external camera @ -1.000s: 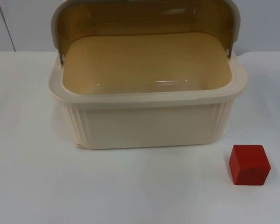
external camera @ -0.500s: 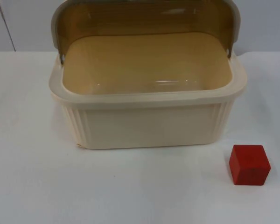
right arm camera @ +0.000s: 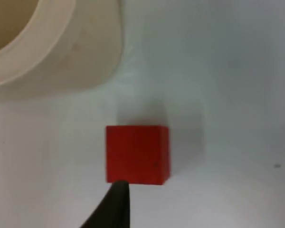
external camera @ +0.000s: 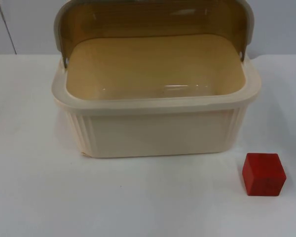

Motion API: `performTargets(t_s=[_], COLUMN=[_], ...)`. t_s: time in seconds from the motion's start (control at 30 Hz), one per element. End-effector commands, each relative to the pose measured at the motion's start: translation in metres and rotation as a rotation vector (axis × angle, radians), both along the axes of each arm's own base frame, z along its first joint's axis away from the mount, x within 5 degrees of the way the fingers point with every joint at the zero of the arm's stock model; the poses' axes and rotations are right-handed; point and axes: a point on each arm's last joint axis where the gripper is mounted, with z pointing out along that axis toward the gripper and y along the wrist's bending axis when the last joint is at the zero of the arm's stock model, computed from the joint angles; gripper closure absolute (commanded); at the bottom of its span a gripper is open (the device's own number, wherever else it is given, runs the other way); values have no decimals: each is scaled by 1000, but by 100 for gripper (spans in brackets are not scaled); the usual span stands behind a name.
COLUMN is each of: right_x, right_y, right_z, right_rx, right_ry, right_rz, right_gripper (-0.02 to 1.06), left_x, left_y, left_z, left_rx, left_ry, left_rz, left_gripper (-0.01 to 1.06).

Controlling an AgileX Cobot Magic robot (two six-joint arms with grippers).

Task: Open the box lid with the left hand, place the block into the box with the right hand, then close the box lid with the left hand.

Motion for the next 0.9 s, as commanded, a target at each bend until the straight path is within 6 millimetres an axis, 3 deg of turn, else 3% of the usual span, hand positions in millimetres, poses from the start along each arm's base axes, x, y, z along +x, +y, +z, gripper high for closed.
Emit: performTargets(t_s=[0.0,0.1,0.23,0.43,0.67,0.87], right_x=[5,10,18,27,28,27], right_y=[17,45,57,59,59,58], right_z=[-15,-35,-49,-80,-88,-117], right_rx=[-1,13,62,29,110,61], right_ry=[13,9,-16,17,-15,80], right_rz=[21,46,-6,-22,-143,-151], right_gripper=[0,0,0,3,6,6], left_x=[-2,-4,-5,-6,-6,-5], left_y=[2,3,4,4,6,6], left_z=[-1,-2,-4,-5,-5,-6], left_rx=[2,25,37,42,69,71], left_ry=[15,36,63,76,81,81], left_rz=[9,11,14,16,18,18], left_gripper=[3,3,3,3,3,3])
